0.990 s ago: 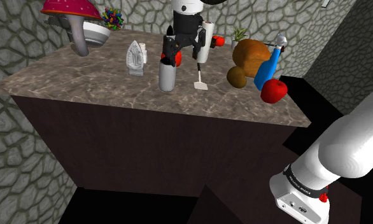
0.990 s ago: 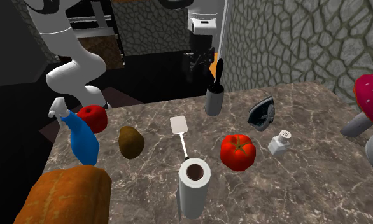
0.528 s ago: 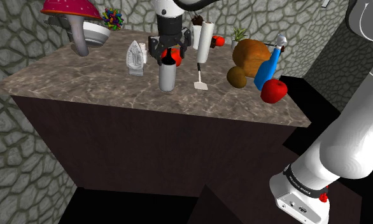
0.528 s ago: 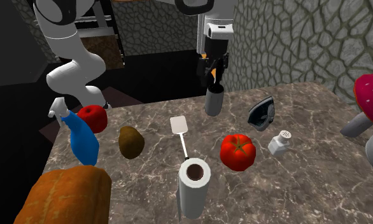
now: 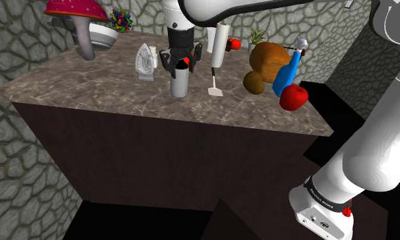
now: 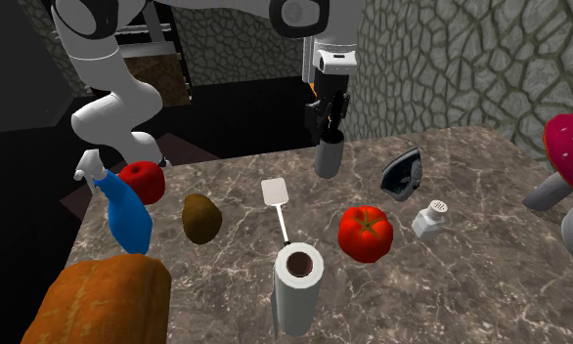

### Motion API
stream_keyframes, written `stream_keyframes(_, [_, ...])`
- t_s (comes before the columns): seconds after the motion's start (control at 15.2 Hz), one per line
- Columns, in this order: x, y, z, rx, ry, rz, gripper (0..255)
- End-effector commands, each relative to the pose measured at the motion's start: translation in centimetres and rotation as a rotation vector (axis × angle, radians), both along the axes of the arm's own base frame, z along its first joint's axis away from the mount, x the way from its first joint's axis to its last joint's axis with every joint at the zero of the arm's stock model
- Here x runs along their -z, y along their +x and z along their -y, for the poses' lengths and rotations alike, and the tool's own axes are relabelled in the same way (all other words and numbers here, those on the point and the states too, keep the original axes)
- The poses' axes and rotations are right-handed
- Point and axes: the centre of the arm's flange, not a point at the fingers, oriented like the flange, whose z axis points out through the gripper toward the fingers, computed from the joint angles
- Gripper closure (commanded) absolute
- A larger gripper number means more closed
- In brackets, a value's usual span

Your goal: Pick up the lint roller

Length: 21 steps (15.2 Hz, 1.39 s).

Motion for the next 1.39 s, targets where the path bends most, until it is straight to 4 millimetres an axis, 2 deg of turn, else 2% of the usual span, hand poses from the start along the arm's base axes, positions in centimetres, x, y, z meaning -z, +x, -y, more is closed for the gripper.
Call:
stream_keyframes(0.0, [0.1, 0.0, 0.0, 0.000, 0.000, -0.001, 255])
stream_keyframes(0.46, [0.1, 0.0, 0.0, 0.000, 0.000, -0.001, 255])
stream_keyframes(1.32, [-6.7, 0.0, 0.0, 0.000, 0.000, -0.001, 255])
